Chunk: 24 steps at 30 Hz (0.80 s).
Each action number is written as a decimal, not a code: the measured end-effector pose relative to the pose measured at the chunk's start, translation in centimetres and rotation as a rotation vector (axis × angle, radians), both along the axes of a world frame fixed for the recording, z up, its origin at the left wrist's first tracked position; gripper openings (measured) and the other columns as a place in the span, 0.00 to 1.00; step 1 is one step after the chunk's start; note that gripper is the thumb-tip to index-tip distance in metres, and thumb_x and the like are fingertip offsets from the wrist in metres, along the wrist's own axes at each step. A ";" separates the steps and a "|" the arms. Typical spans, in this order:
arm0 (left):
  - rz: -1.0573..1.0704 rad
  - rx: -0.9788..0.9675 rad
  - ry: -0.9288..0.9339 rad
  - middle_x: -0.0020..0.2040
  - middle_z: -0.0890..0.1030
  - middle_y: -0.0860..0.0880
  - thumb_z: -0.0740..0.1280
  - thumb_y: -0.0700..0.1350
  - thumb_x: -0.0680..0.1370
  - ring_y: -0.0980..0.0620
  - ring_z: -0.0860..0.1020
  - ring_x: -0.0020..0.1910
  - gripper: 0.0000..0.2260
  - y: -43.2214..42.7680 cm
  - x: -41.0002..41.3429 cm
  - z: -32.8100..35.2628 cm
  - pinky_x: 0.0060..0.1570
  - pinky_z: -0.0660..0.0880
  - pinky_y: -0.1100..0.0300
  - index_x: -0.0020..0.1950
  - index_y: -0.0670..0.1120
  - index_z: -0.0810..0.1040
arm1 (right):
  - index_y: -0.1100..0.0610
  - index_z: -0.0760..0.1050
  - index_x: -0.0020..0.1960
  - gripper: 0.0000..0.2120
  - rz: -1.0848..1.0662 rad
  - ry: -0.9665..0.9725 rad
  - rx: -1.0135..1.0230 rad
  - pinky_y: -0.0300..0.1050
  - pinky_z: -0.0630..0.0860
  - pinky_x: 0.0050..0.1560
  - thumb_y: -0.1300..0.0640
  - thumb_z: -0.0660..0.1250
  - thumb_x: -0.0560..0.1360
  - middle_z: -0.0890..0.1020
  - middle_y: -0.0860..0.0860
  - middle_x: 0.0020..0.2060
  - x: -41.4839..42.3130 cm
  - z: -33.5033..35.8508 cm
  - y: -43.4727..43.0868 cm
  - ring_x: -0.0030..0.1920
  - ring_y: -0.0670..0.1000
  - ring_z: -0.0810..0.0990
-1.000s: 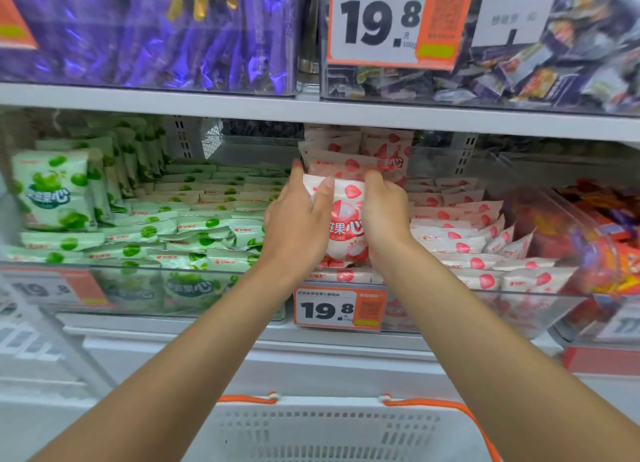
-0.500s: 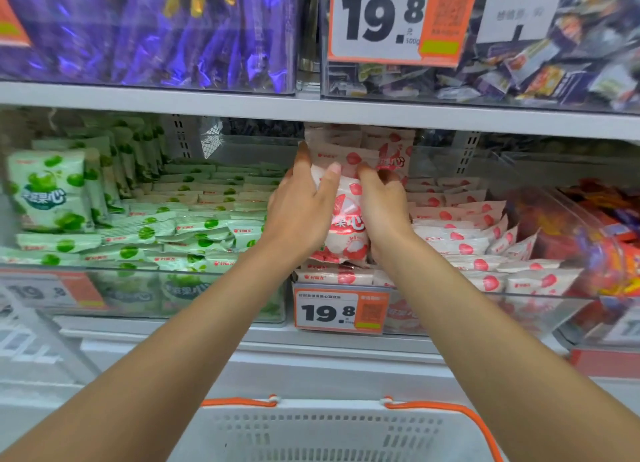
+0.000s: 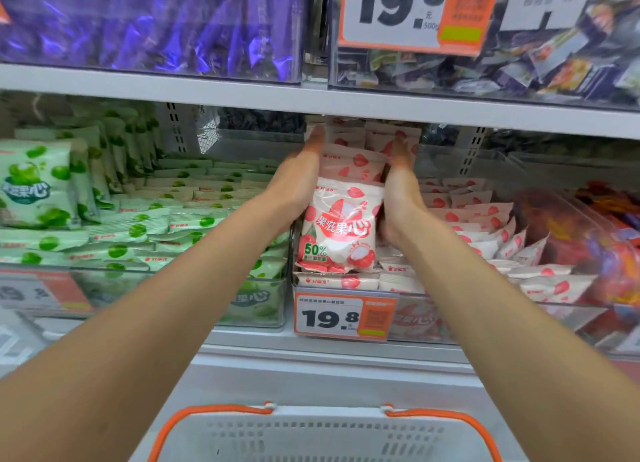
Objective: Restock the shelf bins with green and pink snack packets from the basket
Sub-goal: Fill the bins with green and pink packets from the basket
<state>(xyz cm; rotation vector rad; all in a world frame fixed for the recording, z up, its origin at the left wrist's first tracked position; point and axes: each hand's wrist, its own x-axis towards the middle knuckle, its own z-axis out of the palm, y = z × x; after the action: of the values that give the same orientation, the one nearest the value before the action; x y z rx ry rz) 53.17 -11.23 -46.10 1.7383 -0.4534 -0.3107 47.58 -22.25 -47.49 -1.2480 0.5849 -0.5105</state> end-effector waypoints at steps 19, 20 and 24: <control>0.129 0.119 -0.169 0.39 0.75 0.47 0.54 0.57 0.82 0.45 0.73 0.42 0.20 0.9 0.5 -0.2 0.45 0.66 0.55 0.40 0.45 0.75 | 0.58 0.75 0.45 0.17 -0.031 0.021 -0.196 0.45 0.70 0.43 0.46 0.56 0.80 0.79 0.54 0.39 -0.9 -1.6 -1.4 0.41 0.53 0.77; 0.125 0.093 -0.140 0.42 0.77 0.48 0.54 0.58 0.82 0.47 0.74 0.45 0.20 0.9 0.6 0.0 0.49 0.67 0.55 0.46 0.45 0.77 | 0.58 0.76 0.46 0.17 -0.036 0.010 -0.188 0.45 0.71 0.43 0.46 0.56 0.80 0.79 0.54 0.38 -1.0 -1.6 -1.3 0.41 0.53 0.78; 0.135 0.061 -0.061 0.40 0.73 0.55 0.54 0.60 0.82 0.53 0.73 0.44 0.17 0.3 0.8 0.7 0.52 0.66 0.57 0.42 0.51 0.72 | 0.56 0.77 0.43 0.17 -0.040 -0.017 -0.179 0.52 0.77 0.50 0.45 0.58 0.79 0.83 0.54 0.39 -0.3 -0.8 -1.1 0.45 0.58 0.82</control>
<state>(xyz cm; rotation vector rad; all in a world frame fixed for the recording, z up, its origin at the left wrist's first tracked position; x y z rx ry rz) 53.95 -10.90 -45.37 1.8318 -0.3717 -0.1767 47.25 -23.32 -48.30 -1.4017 0.5603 -0.6171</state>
